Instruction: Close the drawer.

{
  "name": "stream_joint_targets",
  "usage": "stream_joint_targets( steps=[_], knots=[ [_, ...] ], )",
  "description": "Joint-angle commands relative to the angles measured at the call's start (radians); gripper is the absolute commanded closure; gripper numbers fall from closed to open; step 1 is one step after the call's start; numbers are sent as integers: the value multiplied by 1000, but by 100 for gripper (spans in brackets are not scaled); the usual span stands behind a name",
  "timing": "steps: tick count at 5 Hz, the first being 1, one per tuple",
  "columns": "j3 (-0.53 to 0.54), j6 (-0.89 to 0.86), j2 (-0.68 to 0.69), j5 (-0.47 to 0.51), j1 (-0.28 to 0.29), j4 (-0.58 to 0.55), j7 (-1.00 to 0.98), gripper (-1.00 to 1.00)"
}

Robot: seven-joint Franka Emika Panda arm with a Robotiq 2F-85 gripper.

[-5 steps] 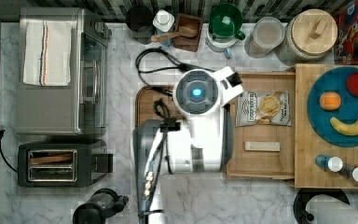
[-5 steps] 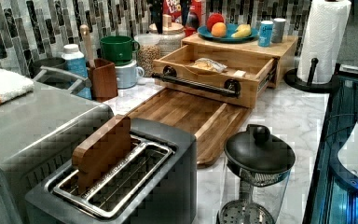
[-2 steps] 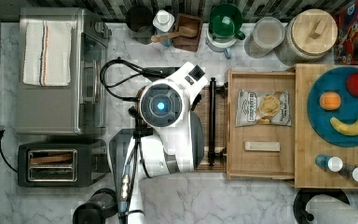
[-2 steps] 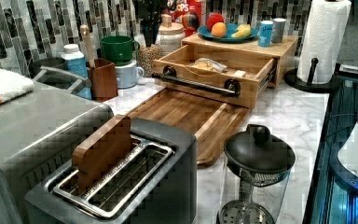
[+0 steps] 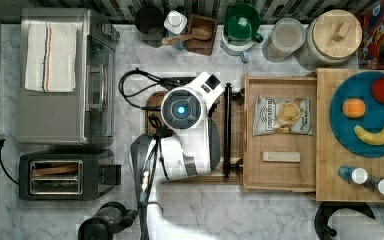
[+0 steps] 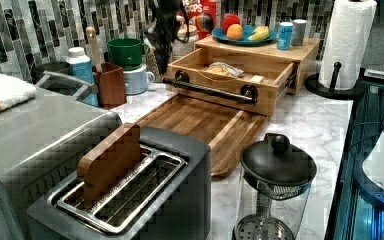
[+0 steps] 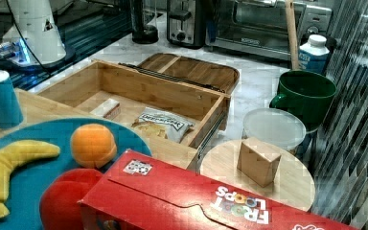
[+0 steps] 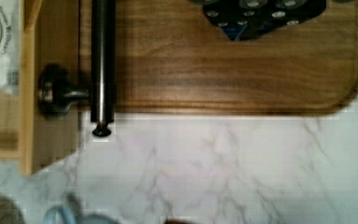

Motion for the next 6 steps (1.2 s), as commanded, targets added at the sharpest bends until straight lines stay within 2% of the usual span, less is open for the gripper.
stream_joint_targets(
  steps=[1, 2, 3, 4, 5, 6],
  knots=[
    [2, 81, 84, 56, -18, -96, -95, 100],
    [49, 132, 62, 25, -69, -132, -100, 100],
    [0, 60, 34, 13, -39, -113, -109, 100],
    [-9, 127, 32, 20, -91, -134, -189, 100],
    [-16, 135, 79, 65, -145, -105, -299, 100],
    [-84, 171, 92, 131, -129, -117, -406, 100]
  ],
)
